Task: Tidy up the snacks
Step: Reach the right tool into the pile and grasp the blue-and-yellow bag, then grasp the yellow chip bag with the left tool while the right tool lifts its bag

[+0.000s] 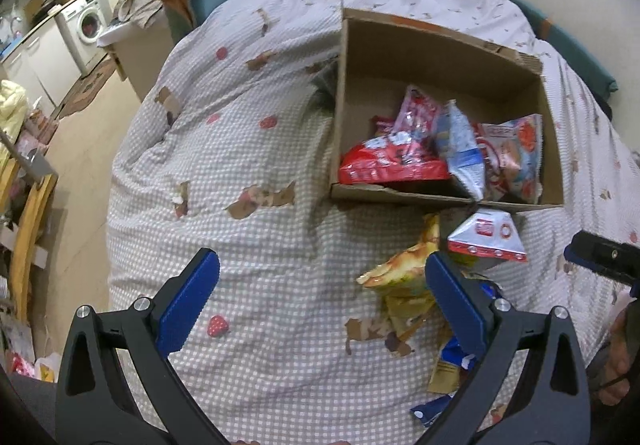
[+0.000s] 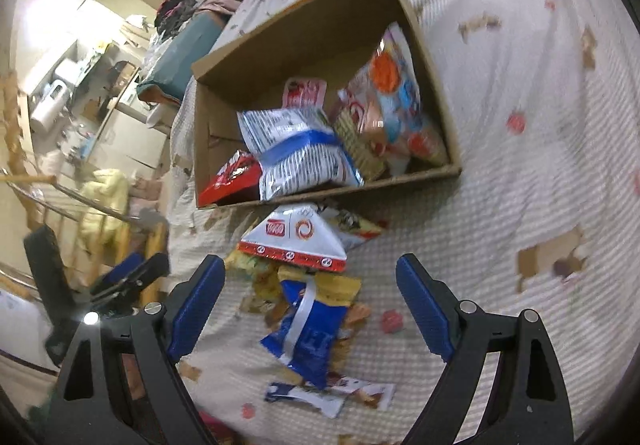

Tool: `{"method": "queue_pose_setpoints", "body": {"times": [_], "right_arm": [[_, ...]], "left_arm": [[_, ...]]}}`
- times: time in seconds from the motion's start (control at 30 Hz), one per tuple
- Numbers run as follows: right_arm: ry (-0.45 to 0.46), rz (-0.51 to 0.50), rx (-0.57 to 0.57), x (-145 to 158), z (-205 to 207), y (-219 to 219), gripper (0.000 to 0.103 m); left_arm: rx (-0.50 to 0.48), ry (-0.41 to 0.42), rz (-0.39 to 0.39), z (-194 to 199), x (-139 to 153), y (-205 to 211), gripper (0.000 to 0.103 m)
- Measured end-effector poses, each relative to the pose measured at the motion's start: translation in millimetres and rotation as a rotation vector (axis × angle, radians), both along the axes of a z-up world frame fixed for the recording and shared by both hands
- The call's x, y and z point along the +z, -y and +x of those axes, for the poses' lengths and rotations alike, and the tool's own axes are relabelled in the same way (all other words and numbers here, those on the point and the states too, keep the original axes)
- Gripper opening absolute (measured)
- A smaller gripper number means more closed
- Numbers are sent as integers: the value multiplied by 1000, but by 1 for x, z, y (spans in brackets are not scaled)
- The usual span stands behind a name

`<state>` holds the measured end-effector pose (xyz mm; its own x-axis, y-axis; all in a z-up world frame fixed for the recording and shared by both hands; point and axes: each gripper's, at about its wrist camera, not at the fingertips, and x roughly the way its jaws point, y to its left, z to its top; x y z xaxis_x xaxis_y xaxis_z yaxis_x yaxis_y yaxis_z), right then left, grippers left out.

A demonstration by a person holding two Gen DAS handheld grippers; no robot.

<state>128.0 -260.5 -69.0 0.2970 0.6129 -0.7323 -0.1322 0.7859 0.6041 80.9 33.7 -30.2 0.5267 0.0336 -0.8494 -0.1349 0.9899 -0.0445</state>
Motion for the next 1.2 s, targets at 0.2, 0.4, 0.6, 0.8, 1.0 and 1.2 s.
{"method": "queue_pose_setpoints", "body": {"times": [0.2, 0.4, 0.6, 0.8, 1.0, 1.2], "right_arm": [[-183, -24, 124, -44, 1, -32, 90], [-288, -134, 207, -88, -2, -69, 78], [-267, -114, 190, -78, -5, -56, 44], [-218, -36, 101, -50, -14, -10, 34], [-119, 37, -29, -25, -20, 30, 32], [-66, 50, -91, -13, -14, 47, 32]], "left_arm": [[46, -49, -72, 6, -10, -13, 102], [57, -63, -101, 11, -13, -12, 102], [58, -65, -91, 10, -16, -13, 102], [68, -100, -115, 12, -25, -13, 102], [34, -135, -153, 14, -39, 5, 102], [-103, -166, -144, 21, -64, 44, 101]]}}
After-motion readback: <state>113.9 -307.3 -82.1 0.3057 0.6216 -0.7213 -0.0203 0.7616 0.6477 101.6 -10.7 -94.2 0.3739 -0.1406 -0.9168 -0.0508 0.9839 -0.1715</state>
